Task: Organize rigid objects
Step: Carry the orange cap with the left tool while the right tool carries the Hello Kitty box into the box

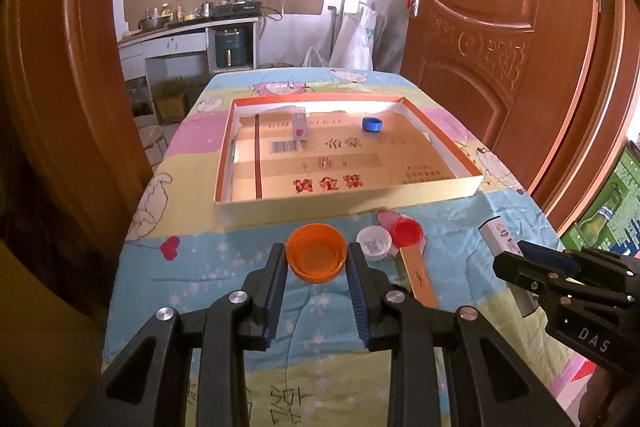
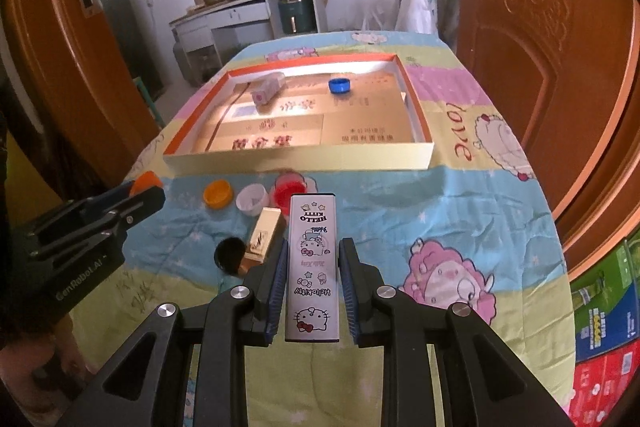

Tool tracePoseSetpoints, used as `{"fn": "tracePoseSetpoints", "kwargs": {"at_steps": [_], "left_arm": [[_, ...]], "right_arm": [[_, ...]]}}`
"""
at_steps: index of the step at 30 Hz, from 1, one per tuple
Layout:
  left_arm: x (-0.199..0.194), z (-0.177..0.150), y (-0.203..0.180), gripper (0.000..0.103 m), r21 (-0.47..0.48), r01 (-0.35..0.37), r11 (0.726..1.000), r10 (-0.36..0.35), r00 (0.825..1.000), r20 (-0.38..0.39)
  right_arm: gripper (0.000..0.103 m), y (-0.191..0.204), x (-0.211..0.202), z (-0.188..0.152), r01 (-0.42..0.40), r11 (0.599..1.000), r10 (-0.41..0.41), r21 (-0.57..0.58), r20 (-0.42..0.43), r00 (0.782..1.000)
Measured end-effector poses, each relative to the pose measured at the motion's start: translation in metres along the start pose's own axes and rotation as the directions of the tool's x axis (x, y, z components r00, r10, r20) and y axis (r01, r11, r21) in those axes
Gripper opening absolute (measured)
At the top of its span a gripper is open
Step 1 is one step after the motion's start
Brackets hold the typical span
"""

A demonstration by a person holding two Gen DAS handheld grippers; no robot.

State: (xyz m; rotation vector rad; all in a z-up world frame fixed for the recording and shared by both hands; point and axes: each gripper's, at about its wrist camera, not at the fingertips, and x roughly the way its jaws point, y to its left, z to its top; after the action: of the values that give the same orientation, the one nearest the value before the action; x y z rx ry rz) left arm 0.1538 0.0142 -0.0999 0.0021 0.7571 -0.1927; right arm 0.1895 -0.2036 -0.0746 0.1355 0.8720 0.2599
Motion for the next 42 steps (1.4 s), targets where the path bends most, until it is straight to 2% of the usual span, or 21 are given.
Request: {"fn": "tracePoseSetpoints", "kwargs": {"at_steps": [21, 34, 42], "left_arm": [[0.035, 0.044, -0.012, 0.03, 0.021, 0.016, 1.0, -0.017, 1.0, 0.005], [0.064, 0.058, -0.01, 0.031, 0.011, 0.001, 1.0, 0.0, 1.0, -0.027], [0.079, 0.074, -0.013, 0.031, 0.015, -0.006, 1.0, 0.007, 1.0, -0.017]], "right_arm": [[0.026, -0.008, 0.025, 0.044, -0.017, 1.0, 0.017, 0.004, 0.015, 1.0], [0.026, -0.016, 0.046, 0.065, -0.03, 1.0, 0.029, 0.004, 0.009, 1.0], [0.026, -0.022, 0.055, 0.081, -0.025, 1.0, 0.025, -0.01, 0.023, 0.999]]}}
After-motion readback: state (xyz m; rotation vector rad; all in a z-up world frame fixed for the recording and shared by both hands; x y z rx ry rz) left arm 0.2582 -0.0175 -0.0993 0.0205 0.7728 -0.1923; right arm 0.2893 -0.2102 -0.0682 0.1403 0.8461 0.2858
